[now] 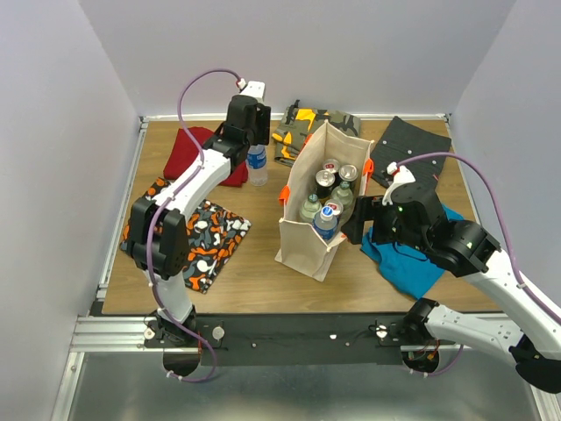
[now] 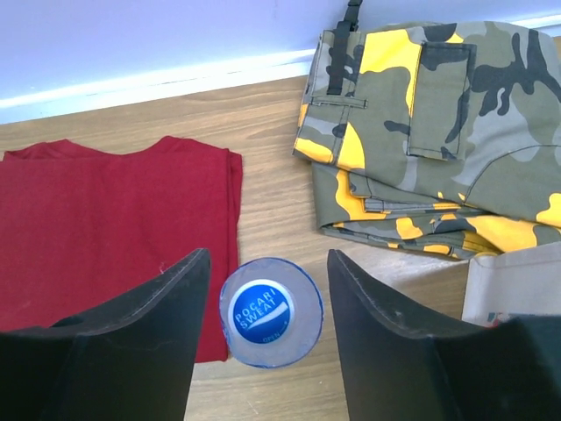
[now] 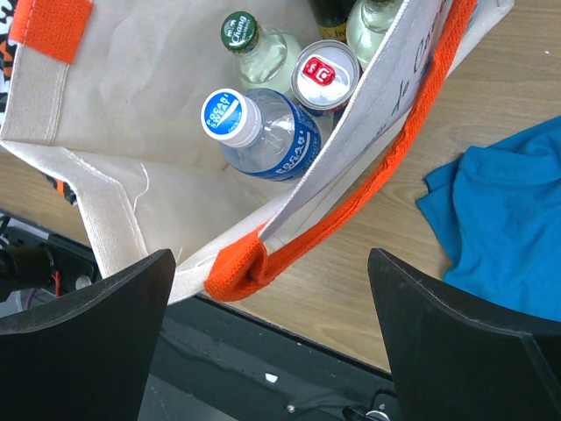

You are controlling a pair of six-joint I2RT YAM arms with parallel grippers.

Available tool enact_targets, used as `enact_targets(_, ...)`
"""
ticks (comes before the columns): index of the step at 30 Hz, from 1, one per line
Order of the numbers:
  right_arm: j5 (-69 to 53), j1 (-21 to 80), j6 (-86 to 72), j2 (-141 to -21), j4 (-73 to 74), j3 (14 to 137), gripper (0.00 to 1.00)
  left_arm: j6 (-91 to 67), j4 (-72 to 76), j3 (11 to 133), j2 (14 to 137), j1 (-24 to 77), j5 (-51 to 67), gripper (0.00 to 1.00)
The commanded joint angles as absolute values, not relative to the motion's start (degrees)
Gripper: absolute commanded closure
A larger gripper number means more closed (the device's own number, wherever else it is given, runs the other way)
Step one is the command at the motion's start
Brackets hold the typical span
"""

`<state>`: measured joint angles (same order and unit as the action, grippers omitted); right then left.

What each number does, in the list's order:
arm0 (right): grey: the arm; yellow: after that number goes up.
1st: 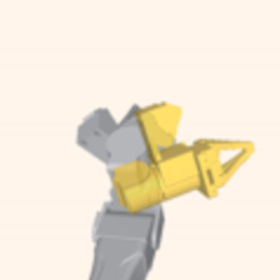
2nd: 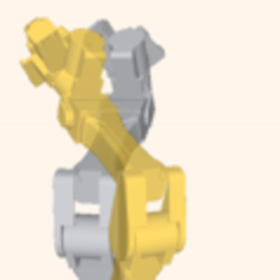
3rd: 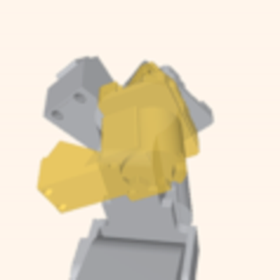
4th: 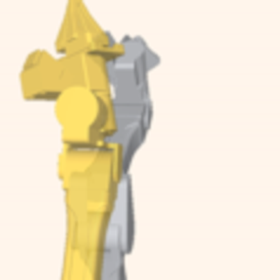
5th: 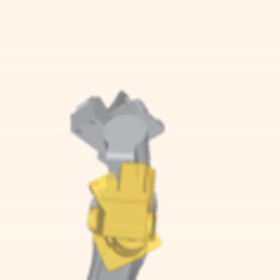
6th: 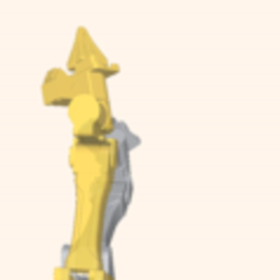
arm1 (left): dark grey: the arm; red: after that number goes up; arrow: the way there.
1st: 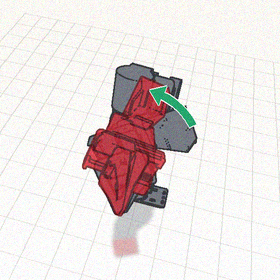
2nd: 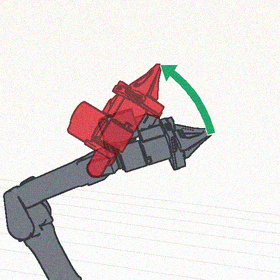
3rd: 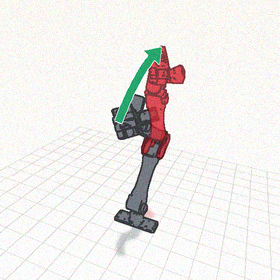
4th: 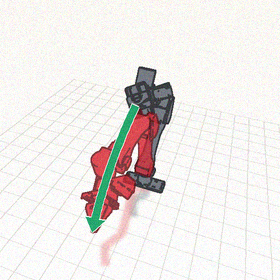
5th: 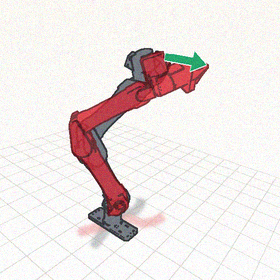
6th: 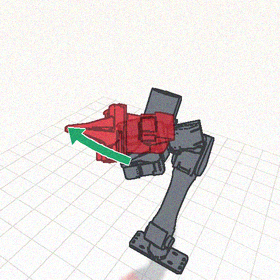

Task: Take the beverage out of the canvas bag
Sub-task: Place the drink at the center of the board, then take out the drink from the canvas bag.

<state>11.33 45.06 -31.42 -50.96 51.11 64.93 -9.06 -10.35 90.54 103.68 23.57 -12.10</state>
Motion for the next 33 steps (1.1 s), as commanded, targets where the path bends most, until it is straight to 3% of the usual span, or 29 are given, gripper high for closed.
enact_targets(1,14.4,45.4,-31.0,-50.3,51.2,64.8,0.00,-8.5,-11.1,89.6,99.2,23.3,-14.1,0.01)
enact_targets(11,16.0,45.4,-31.0,-50.3,50.8,62.1,0.00,-12.6,-16.9,87.3,88.1,23.5,-10.6,0.01)
enact_targets(17,14.6,45.4,-30.3,-51.3,48.5,59.6,0.00,-12.3,-22.3,86.6,81.5,24.9,3.6,0.01)
enact_targets(26,11.5,45.4,-29.3,-50.5,47.6,57.7,0.00,-11.8,-33.0,87.9,76.0,38.7,6.1,0.01)
enact_targets(33,14.4,45.5,-30.5,-45.4,45.3,57.7,0.00,-11.7,-38.0,91.9,80.1,49.9,1.9,0.01)
